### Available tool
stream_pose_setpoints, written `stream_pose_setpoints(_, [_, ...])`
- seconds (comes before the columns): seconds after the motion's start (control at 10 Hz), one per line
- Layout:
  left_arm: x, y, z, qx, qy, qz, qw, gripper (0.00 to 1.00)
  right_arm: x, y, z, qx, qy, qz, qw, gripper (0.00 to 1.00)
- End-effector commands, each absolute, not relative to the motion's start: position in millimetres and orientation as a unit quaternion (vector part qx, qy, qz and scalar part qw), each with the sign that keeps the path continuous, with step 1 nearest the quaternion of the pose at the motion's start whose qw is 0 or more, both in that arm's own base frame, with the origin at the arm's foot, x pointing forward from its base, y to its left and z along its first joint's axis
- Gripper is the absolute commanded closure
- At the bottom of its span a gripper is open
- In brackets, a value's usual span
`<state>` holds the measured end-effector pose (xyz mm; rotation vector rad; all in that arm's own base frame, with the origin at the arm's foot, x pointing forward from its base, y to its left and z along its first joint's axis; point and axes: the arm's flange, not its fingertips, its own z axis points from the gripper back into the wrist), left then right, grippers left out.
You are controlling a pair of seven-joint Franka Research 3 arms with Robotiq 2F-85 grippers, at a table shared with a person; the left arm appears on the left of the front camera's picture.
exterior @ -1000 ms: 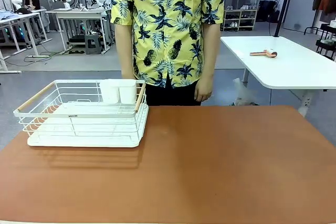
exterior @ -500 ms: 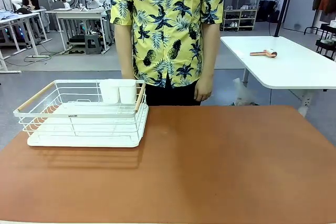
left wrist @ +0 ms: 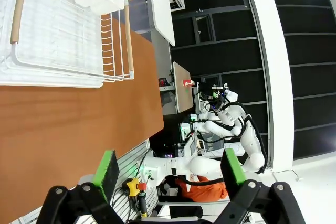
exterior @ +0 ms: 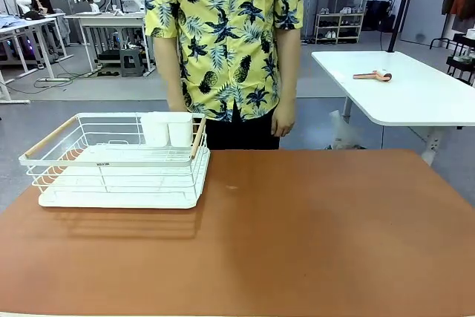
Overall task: Clean the table.
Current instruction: Pick up the Lint Roller when the human hands it over.
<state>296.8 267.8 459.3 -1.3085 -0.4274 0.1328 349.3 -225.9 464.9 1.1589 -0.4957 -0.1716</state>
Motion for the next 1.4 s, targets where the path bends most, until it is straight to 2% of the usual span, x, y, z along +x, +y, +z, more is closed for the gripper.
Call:
stream_pose_setpoints(0.0, [295.8, 270.2, 459.9, -0.612, -0.204, 0.053, 0.762, 0.00, 349.8, -225.9, 467.2, 0.546, -0.235, -0.077, 0.800, 0.00])
stream_pose_setpoints(1.3, [295.8, 270.2, 459.9, -0.612, -0.204, 0.053, 0.762, 0.00, 349.8, -225.9, 467.2, 0.546, -0.235, -0.077, 0.800, 0.00])
